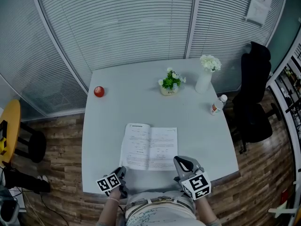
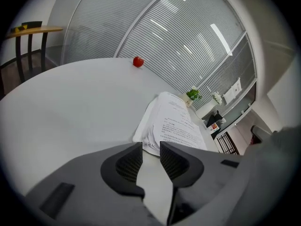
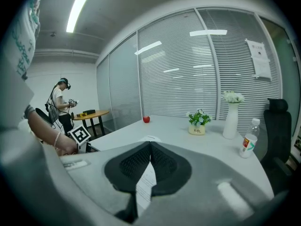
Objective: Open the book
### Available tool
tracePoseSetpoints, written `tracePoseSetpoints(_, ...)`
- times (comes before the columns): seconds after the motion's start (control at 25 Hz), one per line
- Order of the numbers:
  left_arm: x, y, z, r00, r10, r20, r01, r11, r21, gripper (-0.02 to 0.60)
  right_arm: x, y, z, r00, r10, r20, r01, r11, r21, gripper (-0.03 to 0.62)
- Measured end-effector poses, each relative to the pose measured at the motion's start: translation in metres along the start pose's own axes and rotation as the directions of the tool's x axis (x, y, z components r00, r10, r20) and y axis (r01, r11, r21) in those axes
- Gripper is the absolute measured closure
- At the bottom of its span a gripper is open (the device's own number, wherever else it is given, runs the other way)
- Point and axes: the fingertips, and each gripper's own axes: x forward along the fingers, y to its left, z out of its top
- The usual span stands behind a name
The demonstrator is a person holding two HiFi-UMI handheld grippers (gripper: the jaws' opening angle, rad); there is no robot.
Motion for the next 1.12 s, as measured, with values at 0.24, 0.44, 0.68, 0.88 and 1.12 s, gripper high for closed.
tracePoseSetpoints(0.24,-0.006,-0.029,0.013,0.999,-0.043,0.033,0.039,0.993,0.114,0.466,0.003,0.004,-0.002,1.000,0.014,-0.013,-0.015,1.000,-0.018,0.591)
tracePoseSetpoints(0.44,-0.004,-0.072,0.019,0.991,-0.131,0.032,0.120,0.967,0.224,0.466,0.007,0.007,-0.002,0.999,0.025,-0.024,-0.026,0.999,-0.028,0.586)
tracePoseSetpoints(0.68,-0.002,-0.111,0.015,0.977,-0.214,-0.005,0.205,0.930,0.305,0.466,0.009,0.010,-0.002,0.999,0.030,-0.029,-0.030,0.999,-0.027,0.586)
tracePoseSetpoints(0.88,-0.003,-0.137,0.007,0.955,-0.292,-0.056,0.294,0.899,0.324,0.467,0.009,0.014,-0.001,0.999,0.035,-0.033,-0.036,0.999,-0.028,0.586)
tracePoseSetpoints(1.12,-0.009,-0.171,0.004,0.923,-0.372,-0.101,0.381,0.837,0.393,0.485,0.011,0.019,-0.003,0.998,0.050,-0.044,-0.052,0.998,-0.031,0.586)
